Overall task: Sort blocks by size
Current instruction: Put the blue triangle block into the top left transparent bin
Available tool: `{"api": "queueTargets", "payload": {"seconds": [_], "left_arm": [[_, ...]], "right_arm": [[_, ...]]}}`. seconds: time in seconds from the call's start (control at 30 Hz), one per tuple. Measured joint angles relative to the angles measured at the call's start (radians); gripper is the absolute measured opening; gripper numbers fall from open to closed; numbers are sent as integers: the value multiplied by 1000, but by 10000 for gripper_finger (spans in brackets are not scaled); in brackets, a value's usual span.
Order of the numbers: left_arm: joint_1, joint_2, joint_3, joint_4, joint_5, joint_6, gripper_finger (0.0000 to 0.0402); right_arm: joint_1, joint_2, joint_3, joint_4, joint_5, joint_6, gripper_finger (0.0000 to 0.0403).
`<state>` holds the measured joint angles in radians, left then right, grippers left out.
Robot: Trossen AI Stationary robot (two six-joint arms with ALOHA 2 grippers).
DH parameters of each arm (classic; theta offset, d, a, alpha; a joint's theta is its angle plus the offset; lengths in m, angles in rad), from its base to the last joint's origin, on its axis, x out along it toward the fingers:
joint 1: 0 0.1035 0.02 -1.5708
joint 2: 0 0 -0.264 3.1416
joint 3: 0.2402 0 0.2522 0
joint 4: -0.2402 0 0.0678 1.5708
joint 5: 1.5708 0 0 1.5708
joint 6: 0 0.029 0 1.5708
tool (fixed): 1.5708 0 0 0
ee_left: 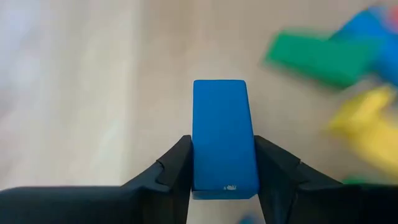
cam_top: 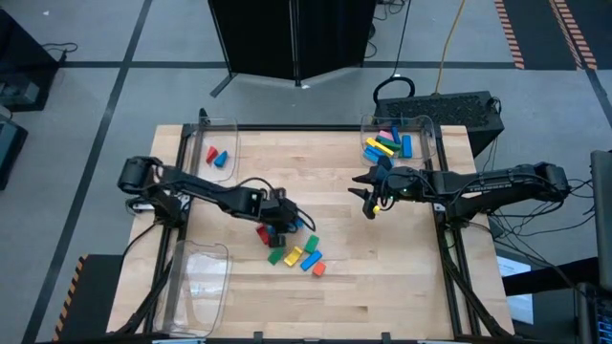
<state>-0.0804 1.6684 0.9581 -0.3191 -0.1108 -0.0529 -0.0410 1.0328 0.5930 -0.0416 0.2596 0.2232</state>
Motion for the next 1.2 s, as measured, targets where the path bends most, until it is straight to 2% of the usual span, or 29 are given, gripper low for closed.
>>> {"api": "queueTargets", "payload": {"seconds": [0.13,0.37,0.7,0.97,1.2], "left_arm": [[33,-98,0,-137,-102,-68,134],[111,-273,1,-313,-197,-149,134],[302,-471,1,-509,-269,-193,134],[467,-522,1,-628,-275,-204,134],[590,-523,-11,-669,-272,-184,134]], "right_arm": [[0,0,0,-2,0,0,153],[0,0,0,-2,0,0,153],[0,0,0,-9,0,0,153],[0,0,0,-17,0,0,153],[0,0,0,-23,0,0,153]]}}
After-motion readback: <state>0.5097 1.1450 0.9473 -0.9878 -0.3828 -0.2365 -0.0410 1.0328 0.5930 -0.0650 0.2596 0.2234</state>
